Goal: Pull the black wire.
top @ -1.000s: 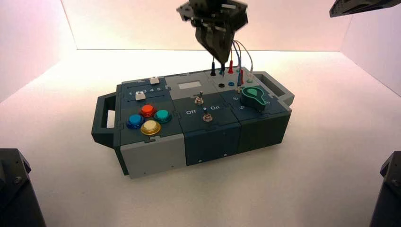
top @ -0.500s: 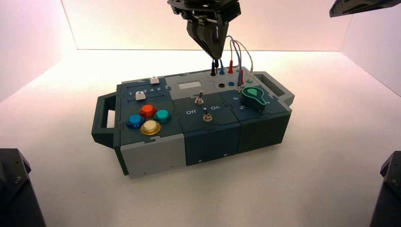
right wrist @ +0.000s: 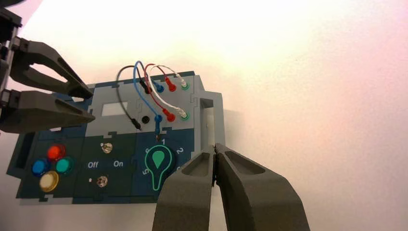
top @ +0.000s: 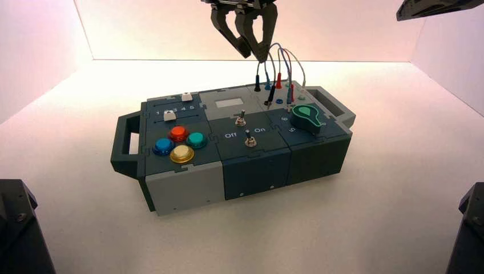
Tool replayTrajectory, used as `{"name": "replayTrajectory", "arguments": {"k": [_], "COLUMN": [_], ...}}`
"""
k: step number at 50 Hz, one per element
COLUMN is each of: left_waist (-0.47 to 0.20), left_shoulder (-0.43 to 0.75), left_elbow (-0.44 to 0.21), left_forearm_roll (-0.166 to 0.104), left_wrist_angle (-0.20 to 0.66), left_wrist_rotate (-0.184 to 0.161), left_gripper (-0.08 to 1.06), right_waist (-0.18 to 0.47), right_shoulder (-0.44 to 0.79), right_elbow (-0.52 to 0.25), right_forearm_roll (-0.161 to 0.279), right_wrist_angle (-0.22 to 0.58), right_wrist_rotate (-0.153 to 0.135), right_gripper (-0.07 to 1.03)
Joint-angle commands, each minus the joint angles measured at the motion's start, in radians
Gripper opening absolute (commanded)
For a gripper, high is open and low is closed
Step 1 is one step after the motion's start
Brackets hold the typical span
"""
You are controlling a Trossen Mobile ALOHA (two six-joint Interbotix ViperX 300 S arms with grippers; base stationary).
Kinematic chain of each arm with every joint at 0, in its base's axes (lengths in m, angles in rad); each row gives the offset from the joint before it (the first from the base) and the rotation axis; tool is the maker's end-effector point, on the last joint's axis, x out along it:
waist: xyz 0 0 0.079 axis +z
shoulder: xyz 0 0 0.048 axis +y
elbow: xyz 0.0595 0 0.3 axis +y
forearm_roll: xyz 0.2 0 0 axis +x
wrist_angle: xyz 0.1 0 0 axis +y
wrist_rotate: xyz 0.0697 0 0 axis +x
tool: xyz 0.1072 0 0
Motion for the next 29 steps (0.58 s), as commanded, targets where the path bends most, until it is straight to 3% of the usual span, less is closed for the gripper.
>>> {"name": "replayTrajectory", "arguments": {"k": [1, 13, 29], "left_waist": [-0.003, -0.014, -0.028], "left_shoulder": [-0.031, -0.08, -0.144], "left_elbow": [-0.025, -0.002, 0.067], "left_forearm_roll": [-0.002, -0.002, -0.002], "left_wrist_angle": [0.034, 0.164, 0.158], "left_wrist_rotate": [0.0, 0.002, -0.012], "left_gripper": [0.54, 0.54, 0.54], "right_waist": [0.02, 0.023, 0.023], "right_shoulder": [0.005, 0.005, 0.006], "right_elbow": [-0.026, -0.028, -0.029], "right_forearm_roll": [0.005, 0.005, 0.005], "right_wrist_angle": [-0.009, -0.009, -0.009], "right_wrist_rotate": [-0.002, -0.002, -0.003], "right_gripper": [-0.02, -0.02, -0.02]}}
